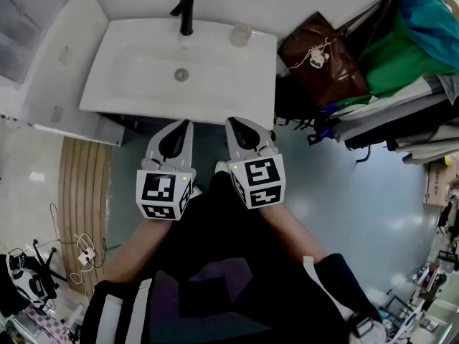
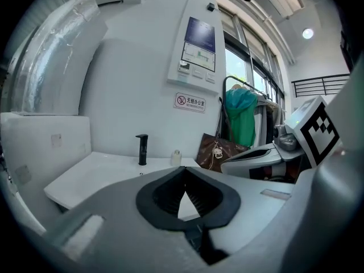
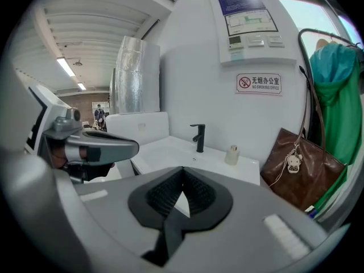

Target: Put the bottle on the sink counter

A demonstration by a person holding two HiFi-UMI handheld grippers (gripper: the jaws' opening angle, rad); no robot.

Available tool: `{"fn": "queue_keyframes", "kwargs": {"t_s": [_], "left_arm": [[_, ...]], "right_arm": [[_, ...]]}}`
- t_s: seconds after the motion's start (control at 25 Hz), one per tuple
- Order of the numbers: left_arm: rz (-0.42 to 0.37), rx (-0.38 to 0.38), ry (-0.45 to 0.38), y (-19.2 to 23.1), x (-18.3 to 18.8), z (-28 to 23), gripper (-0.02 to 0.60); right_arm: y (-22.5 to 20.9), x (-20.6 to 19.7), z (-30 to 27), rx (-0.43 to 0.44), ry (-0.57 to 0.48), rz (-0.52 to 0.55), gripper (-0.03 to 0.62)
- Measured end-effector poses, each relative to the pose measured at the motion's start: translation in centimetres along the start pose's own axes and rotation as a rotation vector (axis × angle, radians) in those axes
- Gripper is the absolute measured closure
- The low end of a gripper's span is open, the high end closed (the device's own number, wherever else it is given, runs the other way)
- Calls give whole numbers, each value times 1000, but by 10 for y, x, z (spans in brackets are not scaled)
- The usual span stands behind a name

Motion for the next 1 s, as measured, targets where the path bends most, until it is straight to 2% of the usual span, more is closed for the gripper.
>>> {"fn": "queue_keyframes", "kwargs": {"t_s": [0.16,0.72,1.0], "left_arm": [[-5,-11,19,-21,-3,10,580],[-3,46,77,-93,11,22,580],[-24,93,130,-126,3,32,580]], "right_arm": [[-3,-6,20,18,5,0,592],[-37,-18,77,125,6,-12,592],[-45,-31,95,215,-13,-26,592]]}}
Point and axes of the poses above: the fingertips, and each gripper's own axes: z backward along the fingers, y to its left, x out of its top, the point moved 2 cm from there along z, backward along the fingers, and after that the axes turned 13 degrees about -z, right-handed, at the moved point
